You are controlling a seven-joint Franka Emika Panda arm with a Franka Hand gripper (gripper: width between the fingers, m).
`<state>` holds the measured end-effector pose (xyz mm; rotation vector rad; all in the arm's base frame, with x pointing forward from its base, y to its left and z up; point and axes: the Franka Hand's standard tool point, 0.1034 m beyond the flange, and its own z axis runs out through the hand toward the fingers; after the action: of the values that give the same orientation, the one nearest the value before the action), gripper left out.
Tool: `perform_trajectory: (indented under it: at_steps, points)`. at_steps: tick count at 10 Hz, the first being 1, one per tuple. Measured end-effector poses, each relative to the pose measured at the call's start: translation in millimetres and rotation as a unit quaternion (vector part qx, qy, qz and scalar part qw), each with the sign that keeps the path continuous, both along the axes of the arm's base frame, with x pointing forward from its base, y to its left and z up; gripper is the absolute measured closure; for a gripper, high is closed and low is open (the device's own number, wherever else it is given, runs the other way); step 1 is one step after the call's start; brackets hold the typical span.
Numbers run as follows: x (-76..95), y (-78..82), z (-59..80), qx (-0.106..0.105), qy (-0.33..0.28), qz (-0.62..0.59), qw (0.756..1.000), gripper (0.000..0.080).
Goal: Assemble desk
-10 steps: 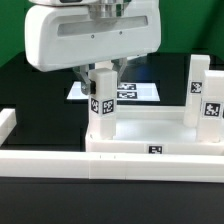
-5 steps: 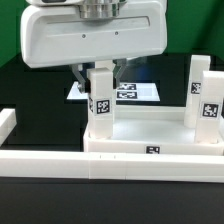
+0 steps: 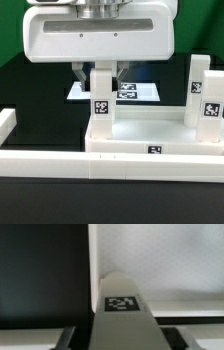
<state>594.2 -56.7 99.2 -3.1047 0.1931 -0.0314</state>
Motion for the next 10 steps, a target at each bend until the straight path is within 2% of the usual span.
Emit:
perform_trajectory:
  at_steps: [5, 9, 10]
  points:
    - [-1.8, -13.4, 0.3, -0.001, 0.001, -0.164, 0.986, 0.0505]
    - [-3.2, -14.2, -0.6, 0.000, 0.005, -0.200, 0.980, 0.0478]
    - [-3.2, -14.2, -0.7, 0.000, 0.005, -0.199, 0.980, 0.0279]
